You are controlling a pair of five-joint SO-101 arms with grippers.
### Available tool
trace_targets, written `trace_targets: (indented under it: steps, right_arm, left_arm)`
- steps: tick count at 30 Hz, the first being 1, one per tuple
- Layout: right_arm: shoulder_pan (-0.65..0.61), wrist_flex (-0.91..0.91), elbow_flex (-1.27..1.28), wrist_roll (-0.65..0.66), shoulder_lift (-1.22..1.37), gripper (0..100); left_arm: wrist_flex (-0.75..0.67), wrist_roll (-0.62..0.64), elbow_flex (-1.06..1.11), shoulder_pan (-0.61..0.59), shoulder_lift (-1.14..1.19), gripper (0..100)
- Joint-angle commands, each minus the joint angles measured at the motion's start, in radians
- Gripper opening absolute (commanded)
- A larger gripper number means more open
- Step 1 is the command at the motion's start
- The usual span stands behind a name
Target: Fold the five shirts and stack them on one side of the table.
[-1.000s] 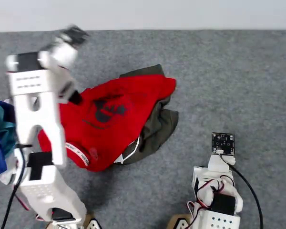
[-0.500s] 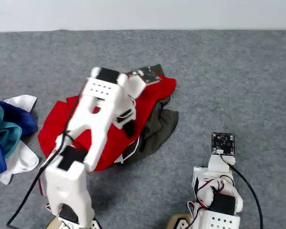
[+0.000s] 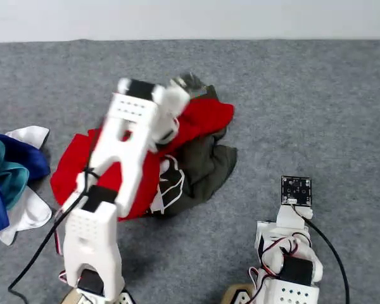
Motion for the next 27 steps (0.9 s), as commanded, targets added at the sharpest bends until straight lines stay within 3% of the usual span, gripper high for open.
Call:
trace_targets:
  steps: [1, 9, 18, 23, 27]
  right_arm:
    - [-0.001, 0.007, 0.015, 0.011, -0.008, 0.9]
    - [-0.001, 0.007, 0.015, 0.011, -0.008, 0.9]
    - [-0.001, 0.007, 0.015, 0.011, -0.008, 0.9]
    - [-0.001, 0.007, 0.015, 0.011, -0.008, 0.9]
    - [-0.001, 0.007, 0.015, 0.011, -0.008, 0.9]
  left_arm:
    - [0.032, 0.009, -0.183, -0.12, -0.074, 0]
    - [-0.002, 0.009, -0.507, -0.483, -0.133, 0]
    - [-0.215, 0.006, -0.677, -0.833, -0.132, 0]
    - [-0.244, 0.0, -0.667, -0.93, -0.13, 1]
    - [-0.245, -0.101, -0.581, -0.936, -0.13, 7]
